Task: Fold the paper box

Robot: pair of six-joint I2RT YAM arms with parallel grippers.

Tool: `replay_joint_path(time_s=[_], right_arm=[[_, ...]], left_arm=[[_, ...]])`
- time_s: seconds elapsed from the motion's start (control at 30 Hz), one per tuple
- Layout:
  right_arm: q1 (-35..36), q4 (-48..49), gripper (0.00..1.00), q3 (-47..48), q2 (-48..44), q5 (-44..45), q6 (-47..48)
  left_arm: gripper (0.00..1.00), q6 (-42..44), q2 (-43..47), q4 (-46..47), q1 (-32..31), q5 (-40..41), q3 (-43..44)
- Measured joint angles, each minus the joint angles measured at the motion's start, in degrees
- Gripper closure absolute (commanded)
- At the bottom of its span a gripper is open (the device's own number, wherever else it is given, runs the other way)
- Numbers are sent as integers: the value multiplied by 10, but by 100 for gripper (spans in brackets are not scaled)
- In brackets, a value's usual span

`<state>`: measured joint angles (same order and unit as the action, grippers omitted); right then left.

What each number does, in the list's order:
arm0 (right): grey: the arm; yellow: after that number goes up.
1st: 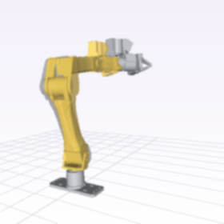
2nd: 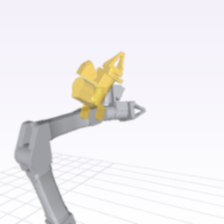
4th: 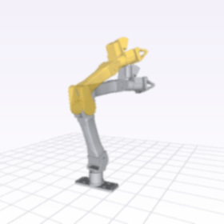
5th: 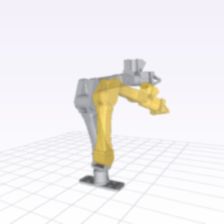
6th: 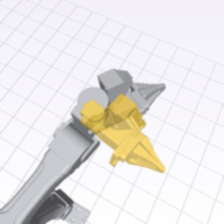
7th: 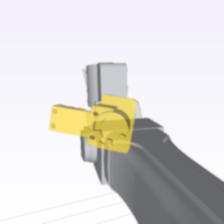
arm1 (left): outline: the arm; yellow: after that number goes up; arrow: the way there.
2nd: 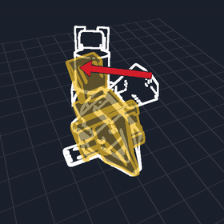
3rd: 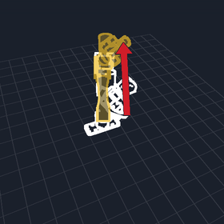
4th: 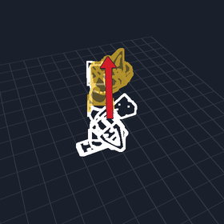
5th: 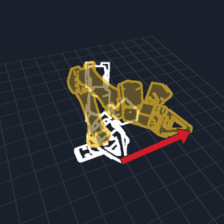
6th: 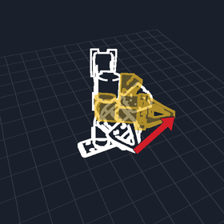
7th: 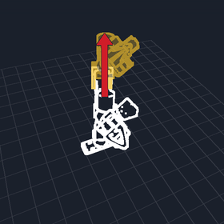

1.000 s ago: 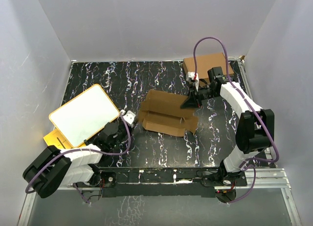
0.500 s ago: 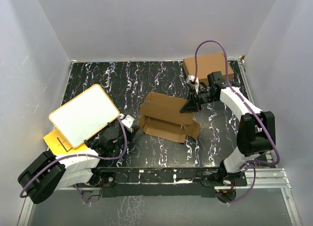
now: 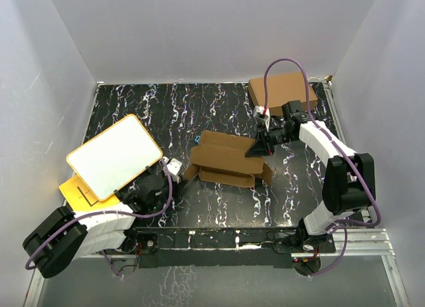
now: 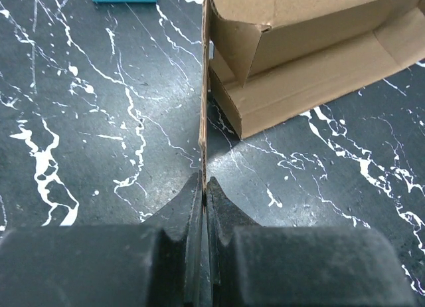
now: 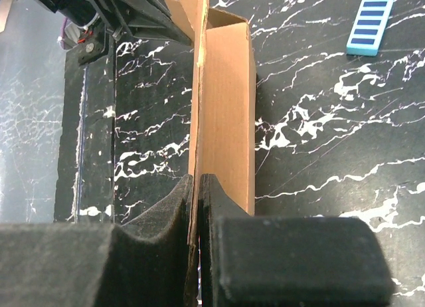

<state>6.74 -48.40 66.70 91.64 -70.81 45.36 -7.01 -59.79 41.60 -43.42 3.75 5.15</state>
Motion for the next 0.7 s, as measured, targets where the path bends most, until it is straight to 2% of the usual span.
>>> replay_joint_path(time_s=[0.2, 0.53, 0.7], right_arm=[[5, 11, 92, -26, -16, 23, -10], [11, 29, 92, -29, -38, 52, -24], [12, 32, 92, -40, -43, 56, -16]], left_arm=[[100, -8, -19, -36, -14, -10, 17], [100, -7, -82, -19, -34, -27, 42], [88, -9, -88, -14, -35, -33, 45]])
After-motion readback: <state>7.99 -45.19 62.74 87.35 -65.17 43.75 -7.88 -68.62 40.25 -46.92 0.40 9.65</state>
